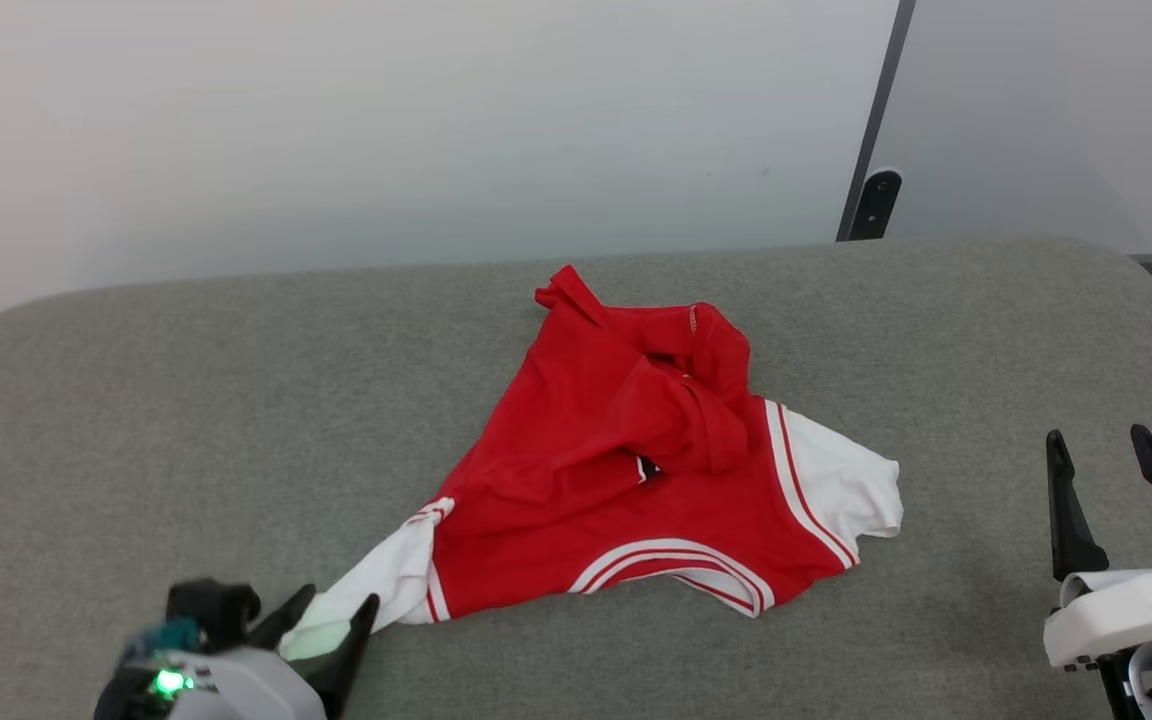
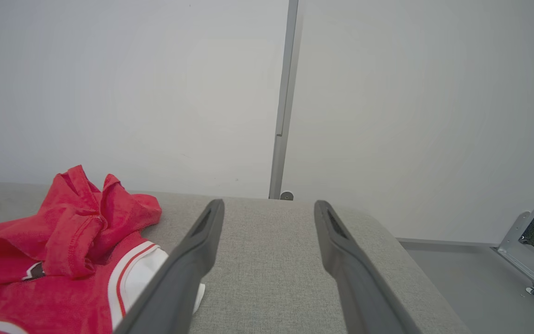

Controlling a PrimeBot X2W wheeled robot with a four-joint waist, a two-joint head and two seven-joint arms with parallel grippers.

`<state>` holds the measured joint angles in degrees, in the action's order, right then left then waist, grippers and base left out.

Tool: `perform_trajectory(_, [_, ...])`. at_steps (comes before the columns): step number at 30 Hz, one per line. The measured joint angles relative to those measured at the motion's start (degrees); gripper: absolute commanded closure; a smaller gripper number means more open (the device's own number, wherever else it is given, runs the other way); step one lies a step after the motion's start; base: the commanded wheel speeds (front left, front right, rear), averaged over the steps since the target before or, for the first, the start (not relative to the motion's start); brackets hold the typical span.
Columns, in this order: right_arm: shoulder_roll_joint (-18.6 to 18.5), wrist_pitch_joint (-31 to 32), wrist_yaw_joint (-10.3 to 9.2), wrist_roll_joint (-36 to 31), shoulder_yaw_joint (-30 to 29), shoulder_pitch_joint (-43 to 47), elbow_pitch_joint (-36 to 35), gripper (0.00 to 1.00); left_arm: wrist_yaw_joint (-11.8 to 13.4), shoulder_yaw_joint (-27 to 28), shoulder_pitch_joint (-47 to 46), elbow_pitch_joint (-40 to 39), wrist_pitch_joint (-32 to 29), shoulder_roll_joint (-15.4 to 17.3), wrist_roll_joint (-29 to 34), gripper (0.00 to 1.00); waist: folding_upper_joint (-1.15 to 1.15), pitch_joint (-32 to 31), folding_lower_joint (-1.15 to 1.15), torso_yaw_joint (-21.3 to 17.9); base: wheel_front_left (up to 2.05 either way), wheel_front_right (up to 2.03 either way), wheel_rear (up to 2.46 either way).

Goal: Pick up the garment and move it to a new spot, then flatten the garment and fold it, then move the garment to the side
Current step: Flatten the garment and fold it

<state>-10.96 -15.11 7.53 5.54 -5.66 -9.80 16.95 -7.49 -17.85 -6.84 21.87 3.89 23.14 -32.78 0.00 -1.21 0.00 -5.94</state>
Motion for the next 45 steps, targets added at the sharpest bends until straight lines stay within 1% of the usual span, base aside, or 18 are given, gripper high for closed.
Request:
perform_trajectory(2, [0.0, 0.0, 0.0, 0.1, 0.3, -0.5, 0.3, 0.0, 0.0, -2.6, -1.6, 0.1, -4.3, 2.7, -3.6, 0.0, 0.0, 0.2, 0.0, -0.2, 0.0, 0.0, 0.0])
perform_trajectory(4, [0.0, 0.0, 0.0, 0.4, 0.5, -0.8, 0.5, 0.0, 0.0, -4.7, -3.4, 0.3, -10.1, 5.3, -8.7, 0.0, 0.0, 0.4, 0.0, -0.4, 0.0, 0.0, 0.0])
perform_trajectory(5, [0.0, 0.0, 0.0, 0.4, 0.5, -1.0, 0.7, 0.0, 0.0, -6.0, -4.1, 0.0, -12.5, 6.5, -10.3, 0.0, 0.0, 0.5, 0.0, -0.5, 0.0, 0.0, 0.0])
perform_trajectory(7, [0.0, 0.0, 0.0, 0.5, 0.6, -1.3, 0.8, 0.0, 0.0, -7.7, -6.0, -0.5, -17.7, 8.5, -14.7, 0.0, 0.0, 0.8, 0.0, -0.7, 0.0, 0.0, 0.0])
perform_trajectory(9, [0.0, 0.0, 0.0, 0.5, 0.8, -1.4, 0.9, 0.0, 0.0, -9.3, -7.9, -0.9, -21.7, 10.8, -16.9, 0.0, 0.0, 1.0, 0.0, -0.9, 0.0, 0.0, 0.0])
perform_trajectory(12, [0.5, 0.0, 0.0, 0.5, 1.0, -1.9, 1.0, 0.0, 0.0, -10.1, -10.6, -0.3, -27.5, 12.9, -20.5, 0.0, 0.0, 1.4, 0.0, -1.4, 0.0, 0.0, 0.0])
perform_trajectory(15, [0.5, 0.0, 0.0, 0.8, 1.0, -2.2, 1.3, 0.0, 0.0, -11.2, -12.6, 0.6, -31.7, 13.8, -22.1, 0.0, 0.0, 1.8, 0.0, -1.8, 0.0, 0.0, 0.0])
perform_trajectory(18, [0.7, 0.0, 0.0, 1.0, 0.9, -2.3, 1.5, 0.0, 0.0, -12.9, -14.3, 0.7, -34.4, 14.7, -22.5, 0.0, 0.0, 2.1, 0.0, -2.3, 0.0, 0.0, 0.0])
perform_trajectory(24, [0.8, 0.0, 0.0, 1.3, 0.9, -2.6, 1.9, 0.0, 0.0, -15.3, -16.3, 3.9, -38.3, 15.3, -23.8, 0.0, 0.0, 2.7, 0.0, -3.1, 0.0, 0.0, 0.0])
perform_trajectory(31, [1.5, 0.0, 0.0, 1.3, 0.8, -3.2, 1.9, 0.0, 0.0, -18.3, -18.7, 7.0, -40.6, 15.9, -24.4, 0.0, 0.0, 3.3, 0.0, -3.8, 0.0, 0.0, 0.0])
perform_trajectory(32, [1.5, 0.0, 0.0, 1.4, 0.8, -3.3, 1.9, 0.0, 0.0, -18.8, -19.2, 7.2, -40.8, 16.0, -24.3, 0.02, 0.0, 3.5, 0.0, -3.8, 0.0, 0.0, 0.0])
perform_trajectory(33, [1.4, 0.0, 0.0, 1.4, 0.8, -3.4, 1.9, 0.0, 0.0, -19.2, -19.6, 7.4, -41.0, 16.0, -24.3, 0.25, 0.0, 3.6, 0.0, -3.9, 0.0, 0.0, 0.0])
perform_trajectory(34, [1.3, 0.0, 0.0, 1.5, 0.8, -3.4, 2.0, 0.0, 0.0, -19.4, -20.0, 7.7, -41.0, 16.0, -24.3, 0.39, 0.0, 3.7, 0.0, -3.9, 0.0, 0.0, 0.0])
perform_trajectory(36, [1.3, 0.0, 0.0, 1.6, 0.8, -3.5, 2.1, 0.0, 0.0, -20.0, -20.5, 8.2, -41.1, 16.0, -24.7, 0.59, 0.0, 3.9, 0.0, -4.0, 0.0, 0.0, 0.0])
perform_trajectory(38, [1.3, 0.0, 0.0, 1.6, 0.8, -3.7, 2.1, 0.0, 0.0, -20.7, -21.1, 8.5, -41.2, 16.0, -25.0, 0.75, 0.0, 3.9, 0.0, -4.0, 0.0, 0.0, 0.0])
perform_trajectory(40, [1.3, 0.0, 0.0, 1.8, 0.8, -3.7, 2.2, 0.0, 0.0, -21.5, -21.4, 8.5, -41.3, 16.0, -25.3, 0.95, 0.0, 3.9, 0.0, -4.0, 0.0, 0.0, 0.0])
perform_trajectory(41, [1.3, 0.0, 0.0, 1.8, 0.7, -3.7, 2.2, 0.0, 0.0, -21.7, -21.5, 8.6, -41.3, 16.0, -25.6, 0.99, 0.0, 3.9, 0.0, -4.0, 0.0, 0.0, 0.0])
perform_trajectory(45, [1.3, 0.0, 0.0, 2.1, 0.7, -3.7, 2.6, 0.0, 0.0, -22.6, -22.1, 9.4, -41.9, 16.2, -26.7, 1.0, 0.0, 4.0, 0.0, -3.9, 0.0, 0.0, 0.0])
